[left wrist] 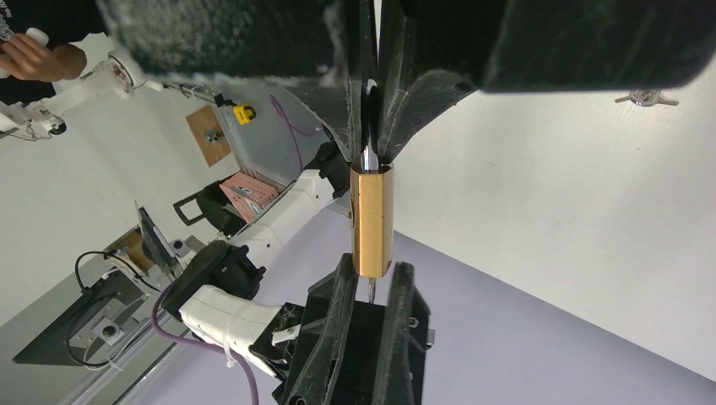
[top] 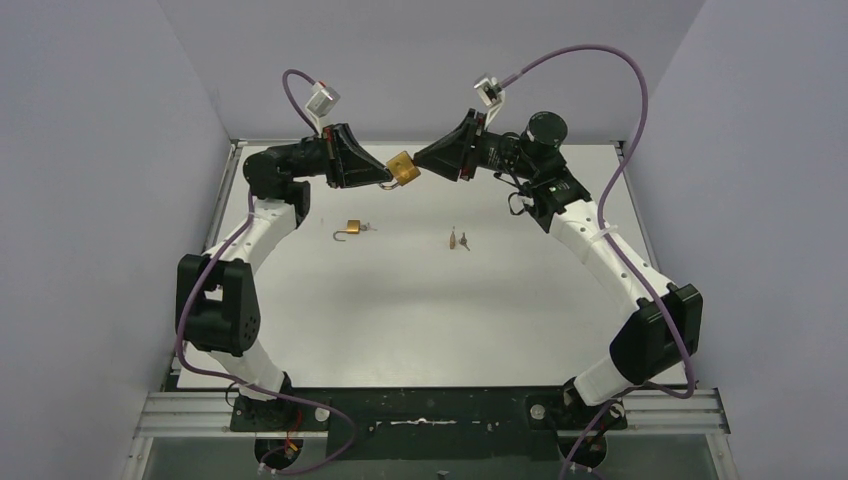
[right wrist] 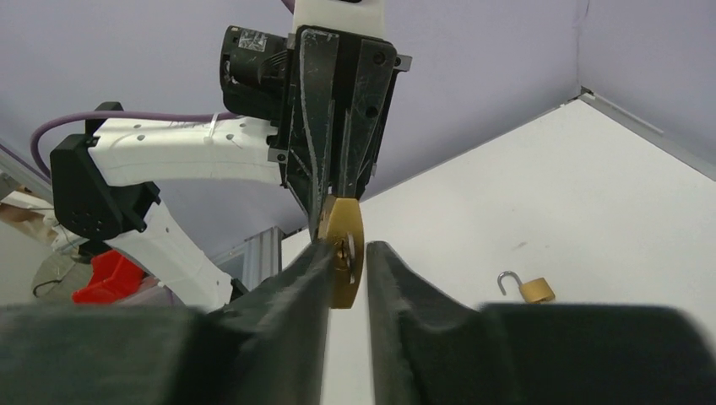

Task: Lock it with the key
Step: Lock the lock, then place the key at the center of the board.

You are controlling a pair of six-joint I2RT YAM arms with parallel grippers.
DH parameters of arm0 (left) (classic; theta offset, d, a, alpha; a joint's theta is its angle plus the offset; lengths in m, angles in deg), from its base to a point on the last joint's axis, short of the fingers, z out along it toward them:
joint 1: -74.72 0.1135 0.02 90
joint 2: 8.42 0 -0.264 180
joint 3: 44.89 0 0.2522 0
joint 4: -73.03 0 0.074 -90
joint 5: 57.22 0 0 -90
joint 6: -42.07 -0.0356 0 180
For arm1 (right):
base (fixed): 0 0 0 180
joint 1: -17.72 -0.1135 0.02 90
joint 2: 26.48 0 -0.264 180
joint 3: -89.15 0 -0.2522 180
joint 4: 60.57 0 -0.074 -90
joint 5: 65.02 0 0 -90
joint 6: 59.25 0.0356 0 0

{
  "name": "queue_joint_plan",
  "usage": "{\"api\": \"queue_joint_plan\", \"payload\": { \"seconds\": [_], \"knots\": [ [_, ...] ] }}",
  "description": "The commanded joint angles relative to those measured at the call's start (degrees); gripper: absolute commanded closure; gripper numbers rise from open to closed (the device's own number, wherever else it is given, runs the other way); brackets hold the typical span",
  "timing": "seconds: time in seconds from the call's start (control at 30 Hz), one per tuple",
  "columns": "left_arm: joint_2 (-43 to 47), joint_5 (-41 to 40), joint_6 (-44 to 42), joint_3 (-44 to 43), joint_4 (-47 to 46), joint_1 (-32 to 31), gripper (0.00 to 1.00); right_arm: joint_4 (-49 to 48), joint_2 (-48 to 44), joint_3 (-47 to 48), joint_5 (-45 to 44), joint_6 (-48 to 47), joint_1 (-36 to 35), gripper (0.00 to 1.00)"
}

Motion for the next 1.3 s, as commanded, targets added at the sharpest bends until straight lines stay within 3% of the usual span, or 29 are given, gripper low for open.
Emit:
{"api": "queue_joint_plan", "payload": {
  "seconds": [0.0,0.07,0.27,0.43,0.57,0.63,0.7,0.77,0.87,0.9,0.93,1.07,1.17,1.27],
  "knots": [
    [0.05,-2.80,0.15,-1.70,-3.56,-0.05,1.00,-1.41,-0.40,3.24,0.50,-1.21,-0.69,0.87],
    [-0.04,-2.81,0.15,-1.58,-3.56,-0.05,1.00,-1.15,-0.40,3.33,0.57,-1.29,-0.69,1.00],
    [-0.13,-2.13,0.66,-0.88,-3.56,0.23,1.00,-1.79,-2.20,1.61,0.32,-0.83,1.55,1.00],
    [1.56,-1.19,0.68,3.46,-3.56,1.38,1.00,-6.26,-6.30,-4.72,-2.74,3.57,10.88,1.00],
    [4.10,-1.92,-0.56,8.70,-2.29,2.21,1.00,12.63,-8.71,-5.26,-14.53,-10.97,9.89,1.00],
    [5.71,-1.94,-3.67,10.44,3.38,2.32,1.00,20.83,-8.08,-5.13,-21.90,-16.38,7.07,1.00],
    [8.40,-2.56,-10.71,12.01,12.47,2.45,1.00,26.18,-6.71,-4.88,-29.69,-19.91,3.61,1.00],
    [12.68,-4.25,-24.70,12.56,31.76,2.56,1.00,28.59,-5.24,-4.79,-34.13,-21.36,0.93,1.00],
    [18.47,-16.22,-61.55,3.70,84.75,1.52,1.00,28.45,-3.64,-5.27,-35.45,-20.61,-0.45,1.00],
    [18.75,-23.40,-69.21,0.34,96.19,0.40,1.00,28.27,-3.36,-5.38,-36.06,-20.24,-0.78,1.00],
    [18.46,-26.64,-72.64,-1.82,101.63,-0.30,1.00,28.35,-2.92,-5.29,-36.98,-19.98,-1.16,1.00],
    [17.95,-37.38,-73.89,-4.16,108.06,-1.80,1.00,29.76,0.62,-3.60,-42.03,-18.23,-3.98,1.00],
    [15.22,-52.07,-77.49,-8.21,116.96,-6.39,1.00,31.39,3.84,-1.80,-47.66,-16.52,-6.95,1.00],
    [9.82,-60.87,-78.87,-13.01,124.69,-10.86,1.00,32.26,7.04,-0.52,-52.85,-13.56,-9.10,1.00]
  ]
}}
